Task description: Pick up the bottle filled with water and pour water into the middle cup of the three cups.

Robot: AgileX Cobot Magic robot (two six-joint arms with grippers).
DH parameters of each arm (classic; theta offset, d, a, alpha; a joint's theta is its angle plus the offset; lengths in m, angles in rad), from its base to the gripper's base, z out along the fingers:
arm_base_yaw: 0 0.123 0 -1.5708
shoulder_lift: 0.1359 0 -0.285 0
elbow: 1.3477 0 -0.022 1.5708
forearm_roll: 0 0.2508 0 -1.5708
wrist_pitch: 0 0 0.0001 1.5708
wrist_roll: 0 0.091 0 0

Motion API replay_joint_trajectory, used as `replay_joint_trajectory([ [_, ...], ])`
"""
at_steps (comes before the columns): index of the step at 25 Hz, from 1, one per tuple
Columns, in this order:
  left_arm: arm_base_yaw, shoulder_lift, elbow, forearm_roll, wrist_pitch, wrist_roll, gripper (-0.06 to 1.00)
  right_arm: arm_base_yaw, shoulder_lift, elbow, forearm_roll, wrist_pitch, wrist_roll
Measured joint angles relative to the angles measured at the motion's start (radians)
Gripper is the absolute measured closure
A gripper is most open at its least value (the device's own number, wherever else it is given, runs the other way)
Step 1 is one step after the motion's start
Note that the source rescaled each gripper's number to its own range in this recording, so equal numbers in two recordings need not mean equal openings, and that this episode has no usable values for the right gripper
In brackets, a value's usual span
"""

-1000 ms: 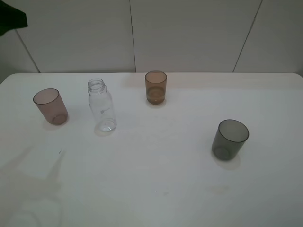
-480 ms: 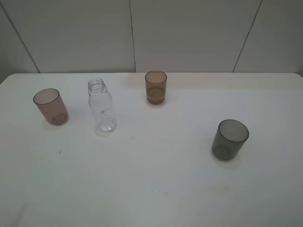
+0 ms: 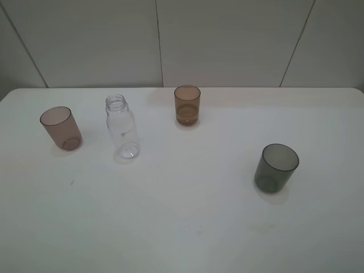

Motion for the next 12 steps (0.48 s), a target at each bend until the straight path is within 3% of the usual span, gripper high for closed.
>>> replay_joint_trajectory([
  [12, 0.0, -0.326, 0.187, -0.03, 0.016, -0.003, -0.06, 0.0, 0.0, 0.0, -0.006, 0.0, 0.0],
])
